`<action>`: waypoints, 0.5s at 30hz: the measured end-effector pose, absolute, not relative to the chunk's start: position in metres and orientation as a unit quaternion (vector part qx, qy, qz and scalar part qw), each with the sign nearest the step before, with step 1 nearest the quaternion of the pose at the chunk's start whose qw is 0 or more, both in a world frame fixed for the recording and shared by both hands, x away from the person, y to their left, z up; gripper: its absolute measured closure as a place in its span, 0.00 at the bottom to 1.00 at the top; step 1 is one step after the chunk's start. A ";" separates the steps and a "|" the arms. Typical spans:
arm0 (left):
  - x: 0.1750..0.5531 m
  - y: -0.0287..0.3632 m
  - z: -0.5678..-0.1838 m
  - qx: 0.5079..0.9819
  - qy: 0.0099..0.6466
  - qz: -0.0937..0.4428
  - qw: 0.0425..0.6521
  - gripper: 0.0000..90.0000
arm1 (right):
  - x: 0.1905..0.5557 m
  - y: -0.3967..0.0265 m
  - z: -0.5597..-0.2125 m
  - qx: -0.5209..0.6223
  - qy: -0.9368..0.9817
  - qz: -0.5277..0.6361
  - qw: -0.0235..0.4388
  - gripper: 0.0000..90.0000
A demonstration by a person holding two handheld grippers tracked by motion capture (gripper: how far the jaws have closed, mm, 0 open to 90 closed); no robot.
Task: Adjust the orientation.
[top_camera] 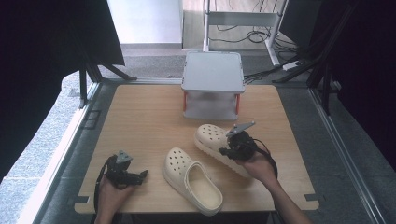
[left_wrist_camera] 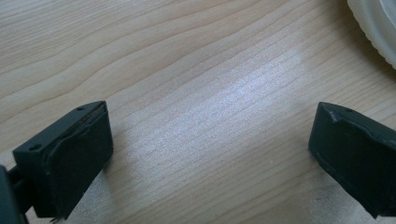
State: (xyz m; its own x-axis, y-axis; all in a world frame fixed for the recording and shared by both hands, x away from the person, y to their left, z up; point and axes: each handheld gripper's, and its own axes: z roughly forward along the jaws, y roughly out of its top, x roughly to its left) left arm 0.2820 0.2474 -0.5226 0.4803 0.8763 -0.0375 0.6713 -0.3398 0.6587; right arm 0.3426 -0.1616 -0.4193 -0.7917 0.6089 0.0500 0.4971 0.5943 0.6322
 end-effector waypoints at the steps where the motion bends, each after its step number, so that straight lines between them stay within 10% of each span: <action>1: 0.282 0.247 -0.523 0.802 0.483 0.164 0.312 0.00 | 0.341 -0.157 -0.421 0.309 0.889 0.326 0.085 0.85; 15: 0.282 0.247 -0.523 0.802 0.483 0.165 0.312 0.00 | 0.332 -0.114 -0.443 0.295 0.899 0.316 0.073 0.84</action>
State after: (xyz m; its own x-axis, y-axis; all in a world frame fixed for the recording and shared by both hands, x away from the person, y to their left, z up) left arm 0.2819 0.2474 -0.5226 0.4800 0.8765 -0.0371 0.6713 -0.3398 0.6587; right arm 0.3315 -0.1140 -0.4429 -0.8156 0.5759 0.0554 0.4839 0.6264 0.6112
